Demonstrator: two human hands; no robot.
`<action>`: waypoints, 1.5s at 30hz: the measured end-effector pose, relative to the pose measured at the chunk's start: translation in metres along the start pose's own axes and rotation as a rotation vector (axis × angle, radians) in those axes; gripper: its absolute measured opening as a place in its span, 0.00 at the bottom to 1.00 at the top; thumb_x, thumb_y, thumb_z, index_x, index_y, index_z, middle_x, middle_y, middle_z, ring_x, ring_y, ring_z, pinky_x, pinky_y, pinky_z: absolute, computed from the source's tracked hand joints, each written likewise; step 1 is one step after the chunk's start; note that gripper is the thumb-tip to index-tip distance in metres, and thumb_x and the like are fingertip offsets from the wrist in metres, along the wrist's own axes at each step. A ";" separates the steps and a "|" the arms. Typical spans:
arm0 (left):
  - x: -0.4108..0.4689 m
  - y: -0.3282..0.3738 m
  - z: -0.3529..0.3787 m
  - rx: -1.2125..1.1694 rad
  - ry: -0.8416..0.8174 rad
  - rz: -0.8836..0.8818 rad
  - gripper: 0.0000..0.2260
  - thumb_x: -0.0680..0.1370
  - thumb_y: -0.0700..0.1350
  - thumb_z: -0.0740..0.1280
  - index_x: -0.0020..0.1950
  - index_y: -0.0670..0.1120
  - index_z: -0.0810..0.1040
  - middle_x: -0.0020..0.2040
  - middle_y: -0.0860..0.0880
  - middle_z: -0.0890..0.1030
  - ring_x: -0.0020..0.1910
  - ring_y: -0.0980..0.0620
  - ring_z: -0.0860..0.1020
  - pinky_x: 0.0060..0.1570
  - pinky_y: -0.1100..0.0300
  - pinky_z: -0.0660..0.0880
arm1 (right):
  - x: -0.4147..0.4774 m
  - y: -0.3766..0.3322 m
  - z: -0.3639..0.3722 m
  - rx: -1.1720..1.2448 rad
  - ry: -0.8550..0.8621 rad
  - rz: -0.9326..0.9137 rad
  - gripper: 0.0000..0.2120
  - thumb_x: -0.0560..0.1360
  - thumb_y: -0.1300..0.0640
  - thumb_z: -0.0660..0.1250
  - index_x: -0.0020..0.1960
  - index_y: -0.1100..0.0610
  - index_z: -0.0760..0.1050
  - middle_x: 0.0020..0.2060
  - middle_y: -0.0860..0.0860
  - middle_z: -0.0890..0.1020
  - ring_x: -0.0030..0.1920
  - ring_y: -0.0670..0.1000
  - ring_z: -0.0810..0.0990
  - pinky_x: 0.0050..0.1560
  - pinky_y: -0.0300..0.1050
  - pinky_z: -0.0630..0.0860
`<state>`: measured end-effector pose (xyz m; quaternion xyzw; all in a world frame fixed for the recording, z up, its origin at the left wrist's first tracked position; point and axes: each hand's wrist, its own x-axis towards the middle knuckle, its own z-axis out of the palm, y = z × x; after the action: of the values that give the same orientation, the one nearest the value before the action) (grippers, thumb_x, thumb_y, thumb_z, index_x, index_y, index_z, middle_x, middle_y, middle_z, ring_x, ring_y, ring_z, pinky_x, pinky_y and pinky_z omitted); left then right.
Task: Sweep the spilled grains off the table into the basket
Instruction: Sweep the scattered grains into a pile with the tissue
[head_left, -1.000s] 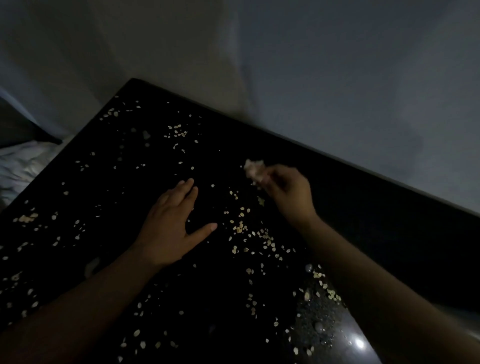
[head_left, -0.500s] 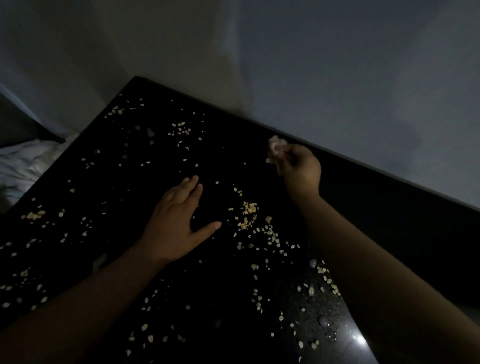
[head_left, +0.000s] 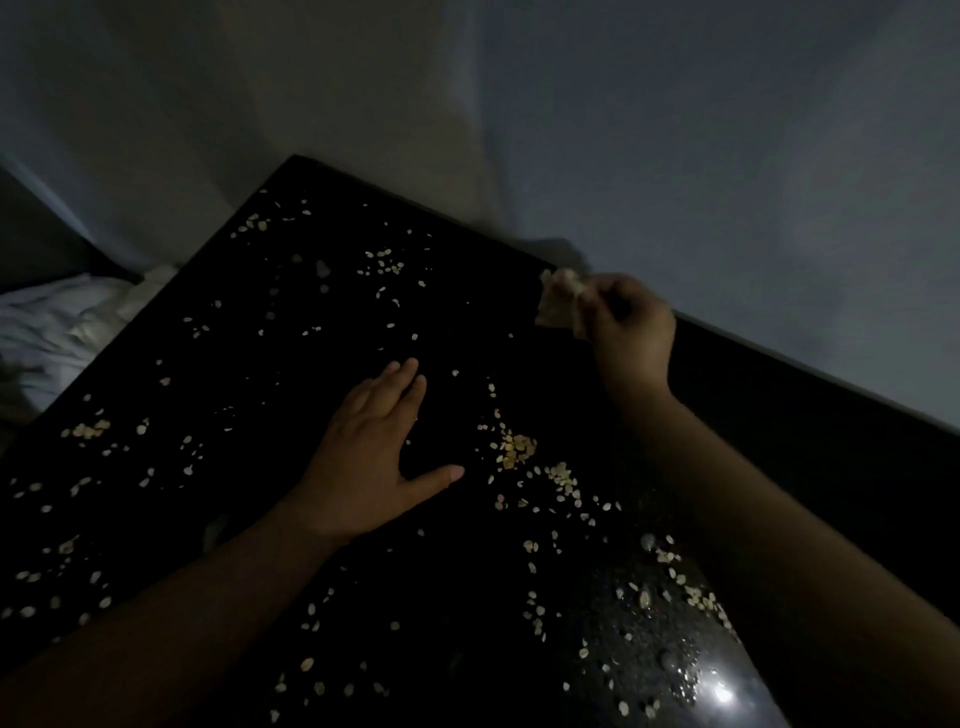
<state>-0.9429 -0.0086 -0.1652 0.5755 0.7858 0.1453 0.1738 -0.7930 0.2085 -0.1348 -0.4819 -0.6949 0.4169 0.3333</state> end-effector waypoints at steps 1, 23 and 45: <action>0.001 -0.001 0.000 0.002 -0.001 -0.002 0.48 0.67 0.76 0.52 0.78 0.47 0.54 0.78 0.54 0.47 0.74 0.61 0.41 0.73 0.60 0.43 | 0.014 0.000 0.007 -0.014 0.018 0.023 0.07 0.76 0.57 0.67 0.42 0.60 0.78 0.35 0.52 0.81 0.37 0.46 0.79 0.42 0.45 0.78; -0.013 -0.054 -0.041 -0.129 -0.014 0.009 0.45 0.68 0.74 0.51 0.77 0.46 0.58 0.77 0.54 0.54 0.74 0.62 0.46 0.72 0.61 0.46 | 0.010 -0.005 0.033 -0.061 0.150 0.155 0.06 0.75 0.54 0.69 0.46 0.57 0.80 0.37 0.50 0.82 0.41 0.48 0.81 0.46 0.43 0.78; -0.016 -0.072 -0.022 -0.019 -0.009 0.030 0.42 0.73 0.71 0.57 0.77 0.45 0.55 0.78 0.54 0.48 0.76 0.59 0.44 0.74 0.60 0.43 | 0.035 -0.022 0.077 -0.007 -0.002 0.069 0.10 0.76 0.54 0.69 0.36 0.50 0.76 0.36 0.49 0.82 0.36 0.43 0.79 0.38 0.32 0.74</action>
<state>-1.0098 -0.0453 -0.1743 0.5862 0.7748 0.1530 0.1807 -0.8796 0.2178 -0.1463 -0.5061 -0.6797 0.4263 0.3164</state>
